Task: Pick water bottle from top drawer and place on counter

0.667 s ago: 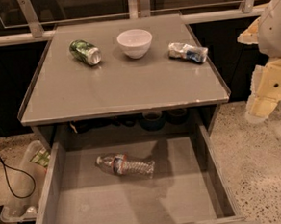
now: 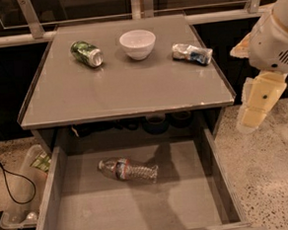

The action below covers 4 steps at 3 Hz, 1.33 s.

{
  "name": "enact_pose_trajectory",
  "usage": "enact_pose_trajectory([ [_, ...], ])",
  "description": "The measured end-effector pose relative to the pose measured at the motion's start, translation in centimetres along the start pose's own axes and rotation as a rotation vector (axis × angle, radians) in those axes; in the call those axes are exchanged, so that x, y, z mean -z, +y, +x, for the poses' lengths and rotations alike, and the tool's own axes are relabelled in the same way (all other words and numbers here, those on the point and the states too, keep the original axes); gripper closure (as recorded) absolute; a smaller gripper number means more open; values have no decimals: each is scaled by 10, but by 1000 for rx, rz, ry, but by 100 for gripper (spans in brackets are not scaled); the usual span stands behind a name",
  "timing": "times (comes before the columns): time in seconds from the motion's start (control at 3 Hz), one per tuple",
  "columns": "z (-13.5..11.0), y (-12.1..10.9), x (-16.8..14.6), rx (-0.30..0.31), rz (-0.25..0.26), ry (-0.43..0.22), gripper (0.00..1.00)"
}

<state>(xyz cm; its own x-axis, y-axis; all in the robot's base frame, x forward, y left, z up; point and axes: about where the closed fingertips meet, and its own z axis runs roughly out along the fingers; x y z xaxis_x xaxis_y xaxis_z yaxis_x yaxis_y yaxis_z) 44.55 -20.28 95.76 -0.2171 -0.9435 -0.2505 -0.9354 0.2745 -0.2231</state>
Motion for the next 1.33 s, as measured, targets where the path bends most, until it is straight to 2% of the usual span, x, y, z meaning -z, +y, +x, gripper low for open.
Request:
enact_pose_trajectory([
  [0.33,-15,22,-35,15,-30,-60,0],
  [0.67,-19,48,-90,18,-83,-155,0],
  [1.0,-31,52,-90,29,-76,-234,0],
  [1.33,-32,53,-90,30,-78,-233,0],
])
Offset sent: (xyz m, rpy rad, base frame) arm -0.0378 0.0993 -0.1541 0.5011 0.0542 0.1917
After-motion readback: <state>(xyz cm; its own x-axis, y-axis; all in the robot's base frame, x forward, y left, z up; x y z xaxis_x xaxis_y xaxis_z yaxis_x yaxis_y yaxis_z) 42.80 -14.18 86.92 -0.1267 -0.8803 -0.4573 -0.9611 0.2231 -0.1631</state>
